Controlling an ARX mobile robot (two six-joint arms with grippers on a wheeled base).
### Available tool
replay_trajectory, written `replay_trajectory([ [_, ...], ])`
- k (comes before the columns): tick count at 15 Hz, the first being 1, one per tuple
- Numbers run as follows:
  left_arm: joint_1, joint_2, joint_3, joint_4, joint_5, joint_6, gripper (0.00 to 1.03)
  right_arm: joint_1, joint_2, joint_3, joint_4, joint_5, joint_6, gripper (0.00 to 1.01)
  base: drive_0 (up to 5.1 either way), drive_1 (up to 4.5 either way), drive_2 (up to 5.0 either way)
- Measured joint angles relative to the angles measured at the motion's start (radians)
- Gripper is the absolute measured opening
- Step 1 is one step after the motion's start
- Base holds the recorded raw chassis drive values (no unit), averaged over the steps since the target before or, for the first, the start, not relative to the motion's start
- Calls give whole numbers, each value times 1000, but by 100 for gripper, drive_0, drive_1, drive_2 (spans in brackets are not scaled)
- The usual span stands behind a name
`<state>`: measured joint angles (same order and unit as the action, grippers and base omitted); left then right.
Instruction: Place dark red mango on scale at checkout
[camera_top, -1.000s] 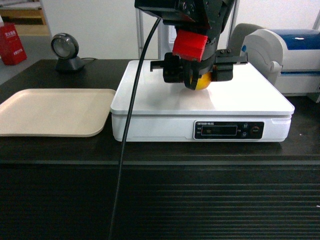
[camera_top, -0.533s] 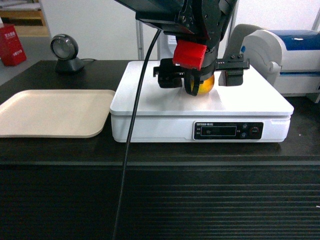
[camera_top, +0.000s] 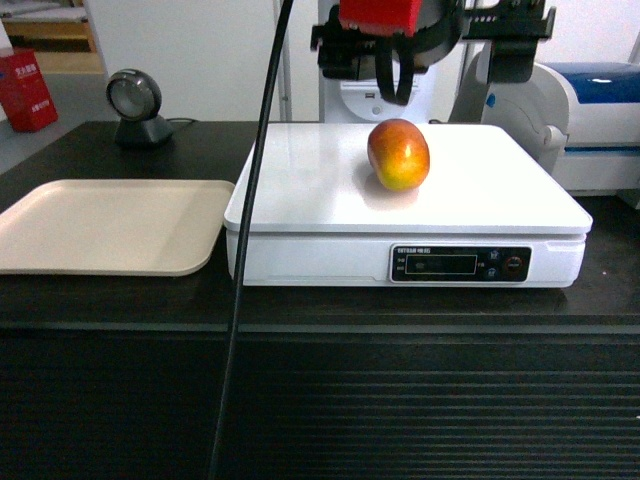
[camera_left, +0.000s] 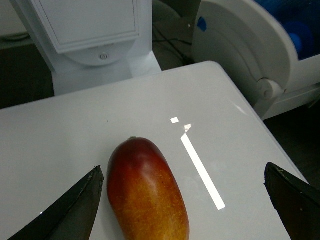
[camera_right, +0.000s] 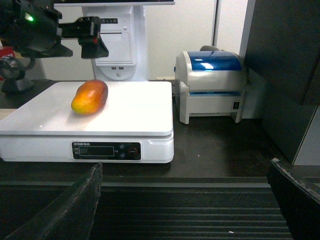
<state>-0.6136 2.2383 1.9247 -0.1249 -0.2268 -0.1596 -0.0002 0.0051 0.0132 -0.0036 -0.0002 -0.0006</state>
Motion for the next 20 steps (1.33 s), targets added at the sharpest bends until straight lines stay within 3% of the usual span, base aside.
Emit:
replay_trajectory([
  [2, 9, -93, -105, 89, 30, 45, 98, 0, 0, 0, 0, 0, 0, 98, 0, 0, 0],
  [5, 65, -286, -336, 281, 139, 106, 98, 0, 0, 0, 0, 0, 0, 98, 0, 0, 0],
  [7, 128, -449, -489, 380, 196, 124, 98, 0, 0, 0, 0, 0, 0, 98, 0, 0, 0],
  [9, 206, -607, -639, 471, 216, 163, 98, 0, 0, 0, 0, 0, 0, 98, 0, 0, 0],
  [13, 335, -816, -835, 484, 254, 240, 98, 0, 0, 0, 0, 0, 0, 98, 0, 0, 0],
  [15, 377, -899, -962, 541, 63, 202, 81, 0, 0, 0, 0, 0, 0, 98, 0, 0, 0],
  [16, 420, -977, -1099, 587, 43, 185, 68, 0, 0, 0, 0, 0, 0, 98, 0, 0, 0],
  [18, 487, -1102, -1295, 662, 81, 167, 45, 0, 0, 0, 0, 0, 0, 98, 0, 0, 0],
  [20, 507, -1181, -1445, 711, 117, 167, 21, 0, 0, 0, 0, 0, 0, 98, 0, 0, 0],
])
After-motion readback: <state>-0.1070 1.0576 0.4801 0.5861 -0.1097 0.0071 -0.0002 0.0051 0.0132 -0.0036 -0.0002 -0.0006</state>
